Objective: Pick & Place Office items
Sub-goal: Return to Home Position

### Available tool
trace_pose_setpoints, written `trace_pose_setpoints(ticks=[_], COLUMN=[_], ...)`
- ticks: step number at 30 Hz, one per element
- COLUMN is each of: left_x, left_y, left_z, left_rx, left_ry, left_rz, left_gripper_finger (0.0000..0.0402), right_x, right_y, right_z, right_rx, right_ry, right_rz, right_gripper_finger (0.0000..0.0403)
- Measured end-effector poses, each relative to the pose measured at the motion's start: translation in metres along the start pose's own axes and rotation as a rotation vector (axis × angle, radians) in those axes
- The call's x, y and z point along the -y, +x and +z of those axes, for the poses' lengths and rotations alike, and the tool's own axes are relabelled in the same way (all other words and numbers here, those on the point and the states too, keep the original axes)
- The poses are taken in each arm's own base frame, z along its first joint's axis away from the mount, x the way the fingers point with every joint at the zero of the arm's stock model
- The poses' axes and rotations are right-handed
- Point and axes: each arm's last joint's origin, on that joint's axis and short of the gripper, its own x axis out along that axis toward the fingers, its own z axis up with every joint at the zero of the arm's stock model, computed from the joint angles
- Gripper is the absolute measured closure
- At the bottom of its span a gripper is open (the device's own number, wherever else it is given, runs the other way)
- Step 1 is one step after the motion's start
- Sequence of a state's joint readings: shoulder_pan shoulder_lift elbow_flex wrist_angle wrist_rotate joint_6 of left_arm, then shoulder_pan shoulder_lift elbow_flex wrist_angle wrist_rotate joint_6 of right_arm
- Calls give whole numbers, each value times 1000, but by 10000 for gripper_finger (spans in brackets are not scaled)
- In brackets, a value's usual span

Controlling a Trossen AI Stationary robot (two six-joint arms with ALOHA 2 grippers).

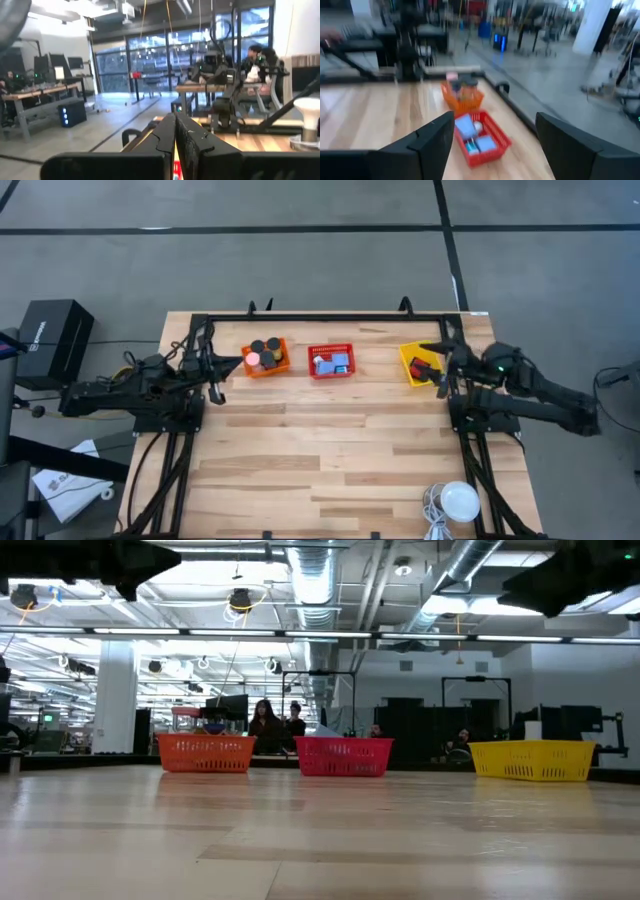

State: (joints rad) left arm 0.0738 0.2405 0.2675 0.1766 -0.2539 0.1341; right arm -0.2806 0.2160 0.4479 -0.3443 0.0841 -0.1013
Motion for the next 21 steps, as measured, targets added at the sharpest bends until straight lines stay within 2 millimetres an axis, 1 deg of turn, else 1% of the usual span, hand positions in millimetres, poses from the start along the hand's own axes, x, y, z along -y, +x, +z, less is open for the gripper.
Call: trace_pose_setpoints(ticks=[2, 5, 6, 8, 10, 13, 14, 16, 17, 19, 21], left_x=[0, -1, -1, -1, 0, 1, 1, 3, 3, 4, 4], left_y=[-4, -10, -12, -15, -18, -21, -22, -21, -21, -21, -21], left_z=[-3, -7, -8, -13, -19, -29, -33, -40, -44, -47, -48], left_rx=[26, 60, 72, 86, 104, 156, 168, 173, 174, 184, 185], left_ry=[-6, -13, -14, 1, 13, 11, 9, 9, 10, 20, 31], left_rz=[-12, -30, -32, -34, -33, -44, -49, -56, -56, -53, -52], left_gripper_finger=[395, 395, 395, 395, 395, 395, 395, 395, 395, 395, 395], right_x=[0, 0, -1, -1, 0, -2, -3, -3, -4, -7, -8], right_y=[-10, -19, -18, -15, -12, -2, -1, -1, 0, 7, 10], right_z=[-7, -17, -16, -22, -21, -35, -37, -37, -40, -54, -57], right_rx=[72, 154, 175, 135, 133, 78, 88, 164, 176, 147, 178], right_ry=[6, 13, 23, 33, 31, 38, 37, 48, 54, 50, 54], right_rz=[-4, -11, -8, -24, -58, -59, -68, -75, -69, -55, -55], right_gripper_finger=[132, 132, 132, 132, 132, 132, 132, 132, 132, 132, 132])
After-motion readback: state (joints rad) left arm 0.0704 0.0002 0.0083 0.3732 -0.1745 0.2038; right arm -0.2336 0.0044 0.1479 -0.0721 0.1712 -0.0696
